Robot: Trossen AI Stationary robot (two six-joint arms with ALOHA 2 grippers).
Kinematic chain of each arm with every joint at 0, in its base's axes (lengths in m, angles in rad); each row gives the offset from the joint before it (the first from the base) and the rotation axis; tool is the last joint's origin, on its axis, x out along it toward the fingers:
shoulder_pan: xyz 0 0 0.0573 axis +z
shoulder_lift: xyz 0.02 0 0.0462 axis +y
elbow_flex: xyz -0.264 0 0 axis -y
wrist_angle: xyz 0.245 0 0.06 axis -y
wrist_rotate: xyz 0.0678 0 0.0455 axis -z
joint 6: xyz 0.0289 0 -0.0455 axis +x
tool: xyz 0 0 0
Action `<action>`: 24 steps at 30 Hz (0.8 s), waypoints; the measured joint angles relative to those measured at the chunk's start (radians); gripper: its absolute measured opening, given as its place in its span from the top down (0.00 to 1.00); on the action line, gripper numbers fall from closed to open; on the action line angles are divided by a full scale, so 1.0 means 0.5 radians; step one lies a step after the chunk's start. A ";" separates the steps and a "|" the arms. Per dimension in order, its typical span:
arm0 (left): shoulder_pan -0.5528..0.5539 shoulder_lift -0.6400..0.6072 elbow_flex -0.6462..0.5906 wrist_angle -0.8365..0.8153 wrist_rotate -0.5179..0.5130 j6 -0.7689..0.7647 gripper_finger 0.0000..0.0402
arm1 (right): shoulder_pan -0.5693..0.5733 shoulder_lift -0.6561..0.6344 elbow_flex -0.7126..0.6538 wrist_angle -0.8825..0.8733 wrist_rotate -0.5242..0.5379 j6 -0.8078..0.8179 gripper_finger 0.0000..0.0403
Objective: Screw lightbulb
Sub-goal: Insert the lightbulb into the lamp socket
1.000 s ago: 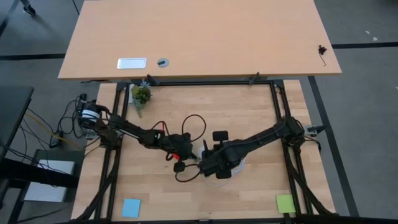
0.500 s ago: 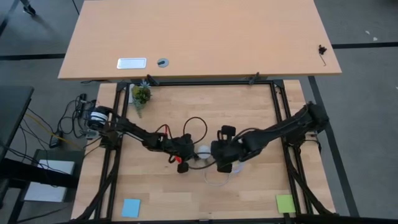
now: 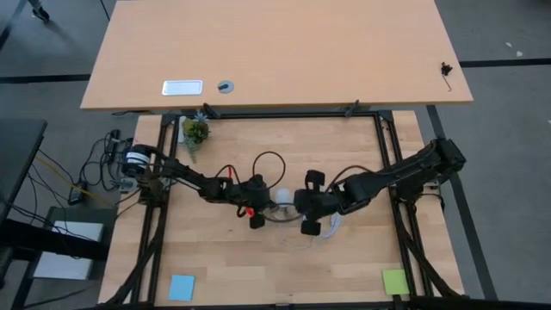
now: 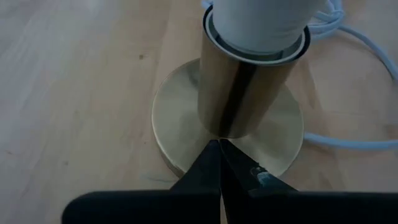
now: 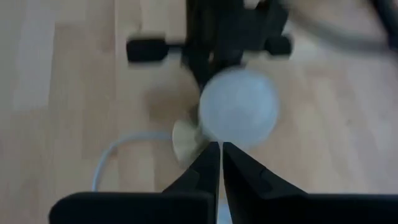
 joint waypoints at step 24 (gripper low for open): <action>0.057 0.000 0.000 0.005 0.002 0.045 1.00 | -0.508 0.174 0.395 -0.332 -0.686 -0.676 0.25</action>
